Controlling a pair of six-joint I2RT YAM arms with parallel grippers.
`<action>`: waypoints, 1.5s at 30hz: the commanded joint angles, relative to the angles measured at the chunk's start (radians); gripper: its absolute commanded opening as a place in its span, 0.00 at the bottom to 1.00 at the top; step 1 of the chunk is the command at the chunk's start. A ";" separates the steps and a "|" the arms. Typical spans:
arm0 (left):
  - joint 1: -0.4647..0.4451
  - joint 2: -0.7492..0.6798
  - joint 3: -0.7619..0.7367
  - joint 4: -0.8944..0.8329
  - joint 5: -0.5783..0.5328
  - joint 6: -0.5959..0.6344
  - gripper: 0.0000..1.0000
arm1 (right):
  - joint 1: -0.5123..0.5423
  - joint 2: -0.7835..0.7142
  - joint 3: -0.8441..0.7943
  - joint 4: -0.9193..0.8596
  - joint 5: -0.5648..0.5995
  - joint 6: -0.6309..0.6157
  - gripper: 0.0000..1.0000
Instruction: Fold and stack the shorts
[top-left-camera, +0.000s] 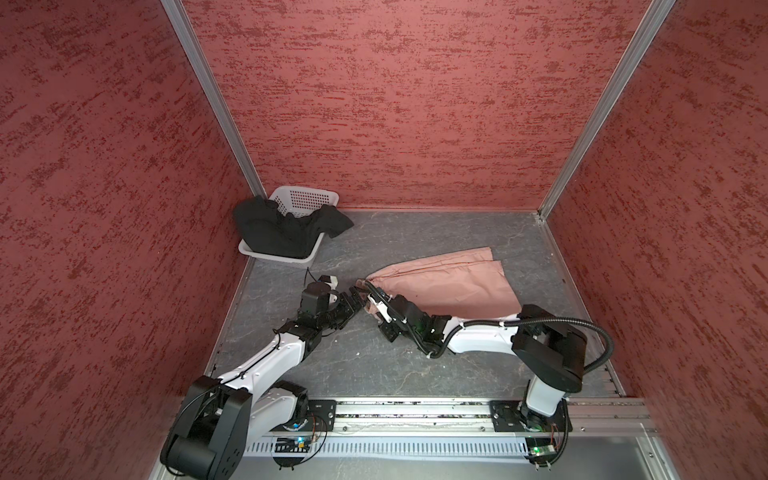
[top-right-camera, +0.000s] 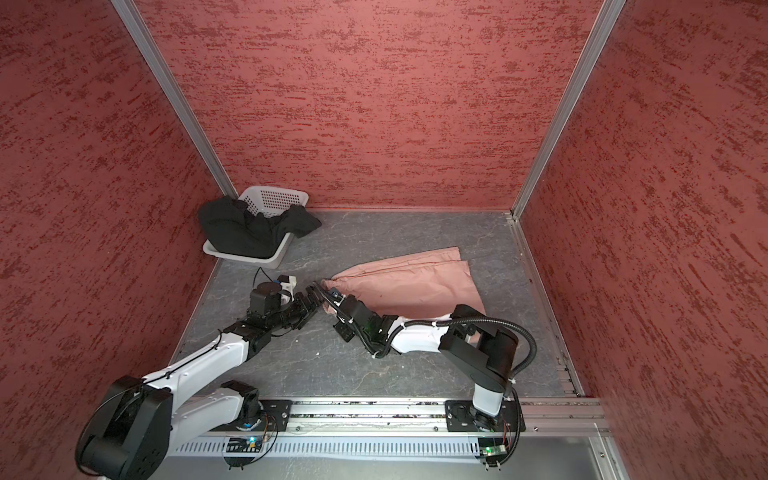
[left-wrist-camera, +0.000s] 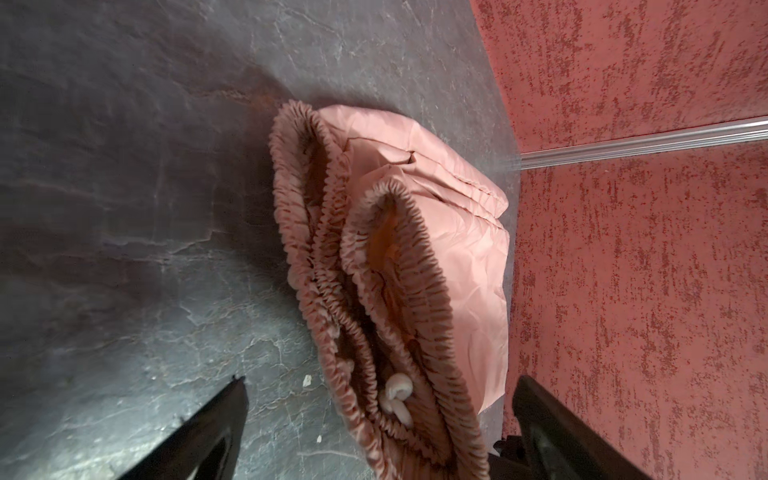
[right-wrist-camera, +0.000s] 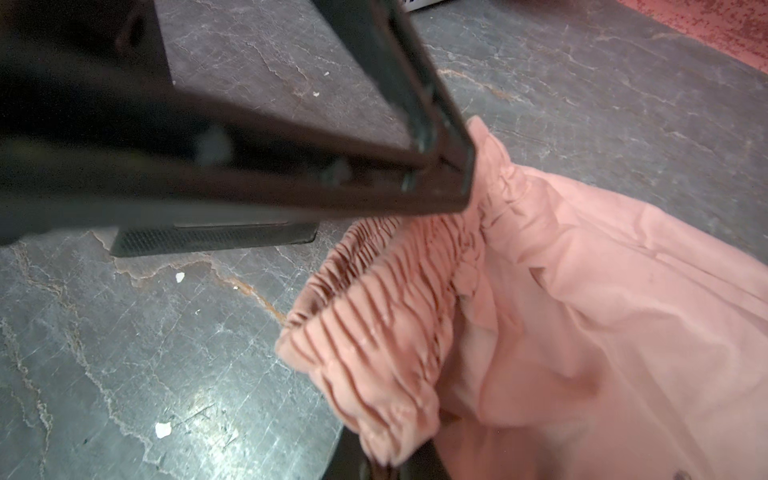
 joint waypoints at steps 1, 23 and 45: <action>-0.018 0.030 0.034 0.033 0.010 0.006 0.99 | 0.011 -0.009 -0.013 0.063 0.011 -0.016 0.00; -0.080 0.177 0.112 0.038 -0.029 0.095 0.51 | 0.038 -0.076 -0.089 0.130 0.020 -0.012 0.00; 0.046 0.090 0.320 -0.392 0.161 0.310 0.00 | -0.216 -0.481 -0.121 -0.299 -0.124 0.371 0.49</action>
